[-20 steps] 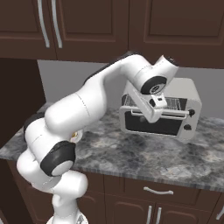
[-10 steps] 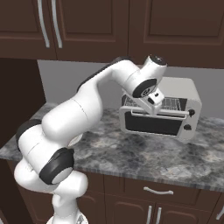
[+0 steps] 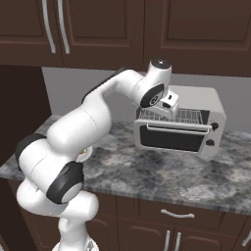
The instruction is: Open the toaster oven door. Place the hotdog bun on the bottom rack in the toaster oven and place the chicken drumstick on the top rack.
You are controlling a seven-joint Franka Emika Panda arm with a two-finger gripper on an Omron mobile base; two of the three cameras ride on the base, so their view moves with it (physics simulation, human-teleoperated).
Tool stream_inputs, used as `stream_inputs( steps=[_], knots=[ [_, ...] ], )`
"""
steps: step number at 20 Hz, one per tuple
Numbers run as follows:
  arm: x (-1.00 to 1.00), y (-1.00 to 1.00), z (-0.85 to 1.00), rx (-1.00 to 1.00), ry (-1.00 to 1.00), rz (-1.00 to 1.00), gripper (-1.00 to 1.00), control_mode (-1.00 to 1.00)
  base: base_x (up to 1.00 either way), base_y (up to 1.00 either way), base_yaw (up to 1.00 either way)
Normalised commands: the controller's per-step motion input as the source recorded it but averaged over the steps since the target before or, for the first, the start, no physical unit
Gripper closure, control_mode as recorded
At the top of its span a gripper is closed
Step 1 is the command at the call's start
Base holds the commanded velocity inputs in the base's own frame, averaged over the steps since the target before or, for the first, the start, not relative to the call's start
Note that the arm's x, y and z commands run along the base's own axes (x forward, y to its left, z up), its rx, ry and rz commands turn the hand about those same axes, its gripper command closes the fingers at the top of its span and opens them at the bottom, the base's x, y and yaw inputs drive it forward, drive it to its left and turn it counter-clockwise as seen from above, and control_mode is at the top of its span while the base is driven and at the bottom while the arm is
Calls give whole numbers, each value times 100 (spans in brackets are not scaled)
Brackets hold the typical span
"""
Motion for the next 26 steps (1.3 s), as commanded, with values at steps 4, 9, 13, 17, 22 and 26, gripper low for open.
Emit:
stream_inputs(
  steps=[4, 9, 13, 17, 22, 26],
  knots=[
    [30, 0, 0, -15, -8, 29, -100, -100, 0, 0, 0],
    [15, 0, 0, -11, -9, 29, -100, -100, 0, 0, 0],
    [6, 0, -9, -9, -2, 17, -100, -100, 0, 0, 0],
    [19, 0, -32, -2, 0, 9, -100, -100, 0, 0, 0],
    [43, 0, -21, 0, 0, 2, -100, -100, 0, 0, 0],
    [15, 0, -20, 0, 0, 0, -100, -100, 0, 0, 0]
  ],
)
